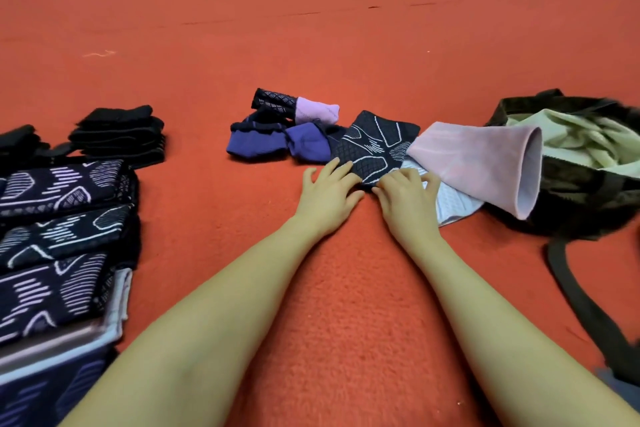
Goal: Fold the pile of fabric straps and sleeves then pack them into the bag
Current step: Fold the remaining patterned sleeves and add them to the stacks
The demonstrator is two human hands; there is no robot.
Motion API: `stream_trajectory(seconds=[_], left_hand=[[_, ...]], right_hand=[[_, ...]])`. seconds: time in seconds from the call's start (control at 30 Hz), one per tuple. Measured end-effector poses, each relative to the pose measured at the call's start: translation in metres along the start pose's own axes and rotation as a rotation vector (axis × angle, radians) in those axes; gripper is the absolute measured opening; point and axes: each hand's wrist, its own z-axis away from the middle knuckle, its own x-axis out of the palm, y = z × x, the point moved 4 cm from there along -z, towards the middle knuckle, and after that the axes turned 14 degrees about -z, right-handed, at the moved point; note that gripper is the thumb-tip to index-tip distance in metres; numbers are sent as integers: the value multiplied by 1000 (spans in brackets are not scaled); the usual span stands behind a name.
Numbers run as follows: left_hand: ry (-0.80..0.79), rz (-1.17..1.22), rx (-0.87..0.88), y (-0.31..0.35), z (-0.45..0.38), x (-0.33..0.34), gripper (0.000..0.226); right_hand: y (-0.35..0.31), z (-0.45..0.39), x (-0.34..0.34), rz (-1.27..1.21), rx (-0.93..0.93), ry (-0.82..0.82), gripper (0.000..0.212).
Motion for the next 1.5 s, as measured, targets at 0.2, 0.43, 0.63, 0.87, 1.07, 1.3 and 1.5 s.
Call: stream_trajectory(seconds=[0.2,0.43,0.63,0.87,1.07,1.3,1.5], left_hand=[[14,27,-103,-17,74,-13,32],[-62,-3,-136,-49,161,-41,32],[152,107,-163,-71,219,-64,35],[222,125,-287,-96,250,-79,45],[-70,-136,-224,-79,254,-64,63],[-210,-118,-174,-43,247,-53,67],[-271,-97,-161,-42,238,-55,45]], right_hand=[[-47,45,-9,-123,-72,-13,21],[-126,97,-21,-266,-62,18,28],[-185,122,-32,-515,-29,103,21],[-230,130,-24,-545,-121,-9,29],[-189,121,-25,-391,-6,-65,36],[-138,121,-22,-239,-104,-525,80],[-135,124,-24,-226,-165,-590,54]])
